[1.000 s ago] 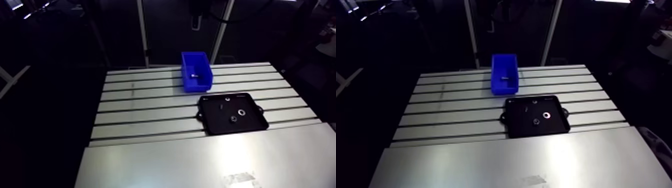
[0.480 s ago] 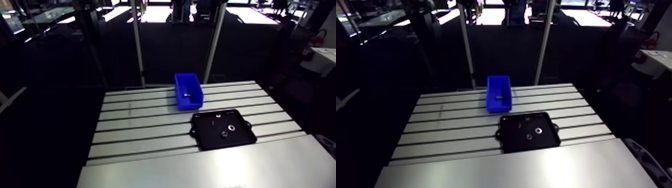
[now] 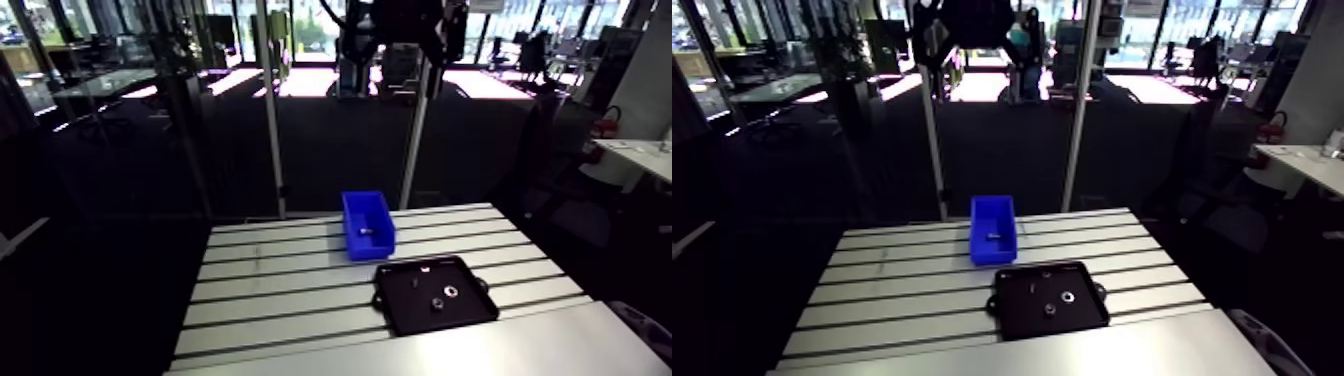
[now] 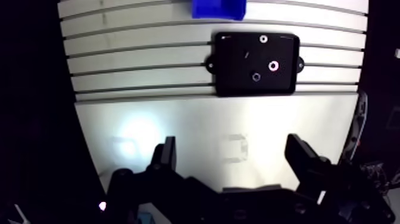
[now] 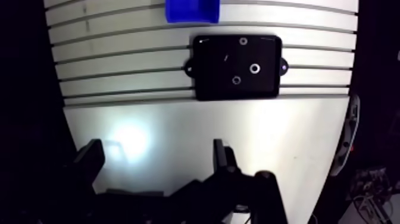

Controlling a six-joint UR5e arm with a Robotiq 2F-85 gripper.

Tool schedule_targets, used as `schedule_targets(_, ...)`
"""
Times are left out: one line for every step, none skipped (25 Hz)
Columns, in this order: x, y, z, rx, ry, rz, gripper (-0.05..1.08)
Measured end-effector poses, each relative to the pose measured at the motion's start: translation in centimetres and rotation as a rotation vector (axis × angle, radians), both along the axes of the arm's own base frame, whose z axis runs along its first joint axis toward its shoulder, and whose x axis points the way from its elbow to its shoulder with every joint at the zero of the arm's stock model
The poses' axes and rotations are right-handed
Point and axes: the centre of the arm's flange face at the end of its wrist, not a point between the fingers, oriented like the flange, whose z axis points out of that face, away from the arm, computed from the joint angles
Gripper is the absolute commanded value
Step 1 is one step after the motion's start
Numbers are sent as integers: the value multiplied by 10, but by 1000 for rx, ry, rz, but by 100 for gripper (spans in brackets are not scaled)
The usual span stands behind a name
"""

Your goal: Pick up the M10 bolt from the tray and put it into the blue bin.

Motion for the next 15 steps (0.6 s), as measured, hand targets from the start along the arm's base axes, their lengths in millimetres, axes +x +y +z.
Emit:
schedule_targets(2, 0, -2, 3, -4, 1, 1)
schedule_targets(3, 0, -3, 7, -6, 1, 1)
schedule_targets(4, 0, -3, 9, -6, 2, 1)
schedule_targets(4, 0, -3, 11, -5, 3, 1)
schedule_targets(4, 0, -2, 13, -4, 3, 1)
schedule_targets(4, 0, -1, 14, -2, 4, 1)
schedule_targets(4, 0, -1, 15, -1, 4, 1)
schedule_targets(4, 0, -1, 15, -1, 4, 1)
schedule_targets(5, 0, -1, 16, -1, 4, 1)
schedule_targets(5, 0, -1, 16, -1, 4, 1)
schedule_targets(6, 1, -1, 16, -1, 4, 1)
schedule_targets(6, 1, -1, 16, 0, 4, 1)
schedule_targets(6, 1, -1, 16, 0, 3, 1)
schedule_targets(6, 1, -1, 17, 1, 2, 1)
schedule_targets(6, 2, -1, 17, 2, 1, 1)
